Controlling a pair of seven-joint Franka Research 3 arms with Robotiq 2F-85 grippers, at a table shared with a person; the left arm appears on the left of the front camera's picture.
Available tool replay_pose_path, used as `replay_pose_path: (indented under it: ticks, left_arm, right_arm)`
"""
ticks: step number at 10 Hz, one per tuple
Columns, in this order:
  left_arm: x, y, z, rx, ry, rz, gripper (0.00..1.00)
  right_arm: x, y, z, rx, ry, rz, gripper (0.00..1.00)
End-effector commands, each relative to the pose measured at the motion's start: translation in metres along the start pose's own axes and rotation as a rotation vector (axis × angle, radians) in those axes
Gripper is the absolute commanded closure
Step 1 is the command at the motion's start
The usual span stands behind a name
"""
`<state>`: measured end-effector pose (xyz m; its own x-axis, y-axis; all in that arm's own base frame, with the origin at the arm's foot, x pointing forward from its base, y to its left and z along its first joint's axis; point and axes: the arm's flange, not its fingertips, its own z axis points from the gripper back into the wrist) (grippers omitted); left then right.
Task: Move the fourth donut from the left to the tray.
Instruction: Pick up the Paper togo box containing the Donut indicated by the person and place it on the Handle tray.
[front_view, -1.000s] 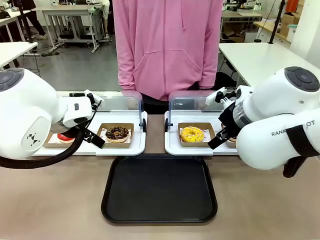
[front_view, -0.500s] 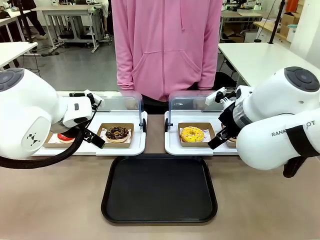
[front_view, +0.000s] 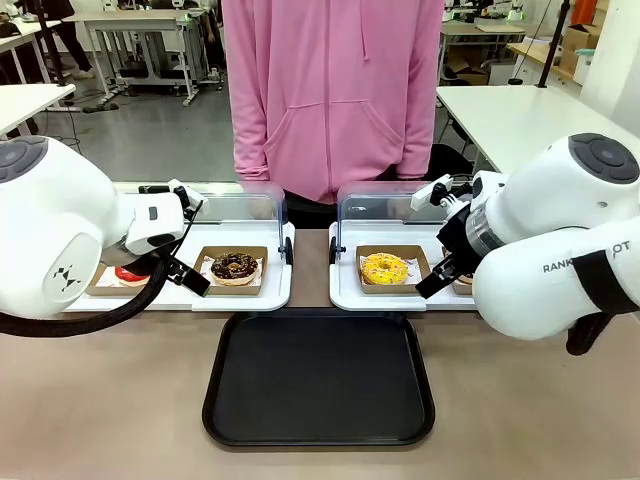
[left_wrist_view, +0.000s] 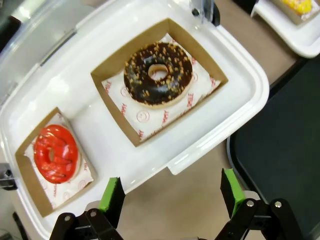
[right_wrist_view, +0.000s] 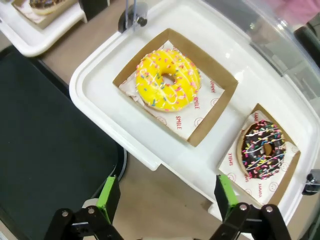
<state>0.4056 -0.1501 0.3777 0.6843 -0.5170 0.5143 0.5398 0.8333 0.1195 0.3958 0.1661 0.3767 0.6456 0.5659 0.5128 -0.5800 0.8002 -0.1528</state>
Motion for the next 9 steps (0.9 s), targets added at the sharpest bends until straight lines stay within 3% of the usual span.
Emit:
replay_pose_path:
  ticks: [1, 3, 6, 9]
  left_arm:
    - [0.020, 0.036, 0.045, -0.098, -0.024, 0.007, 0.00]
    - [0.019, 0.082, 0.089, -0.238, -0.014, -0.027, 0.00]
    - [-0.003, 0.149, 0.137, -0.414, -0.078, -0.115, 0.00]
    - [-0.050, 0.210, 0.159, -0.600, -0.243, -0.234, 0.00]
  right_arm:
    - [0.016, -0.040, 0.050, 0.080, -0.050, -0.020, 0.00]
    - [0.000, -0.096, 0.096, 0.165, -0.105, -0.048, 0.00]
    - [-0.053, -0.187, 0.142, 0.324, -0.276, -0.019, 0.00]
    - [-0.111, -0.262, 0.160, 0.387, -0.433, 0.015, 0.00]
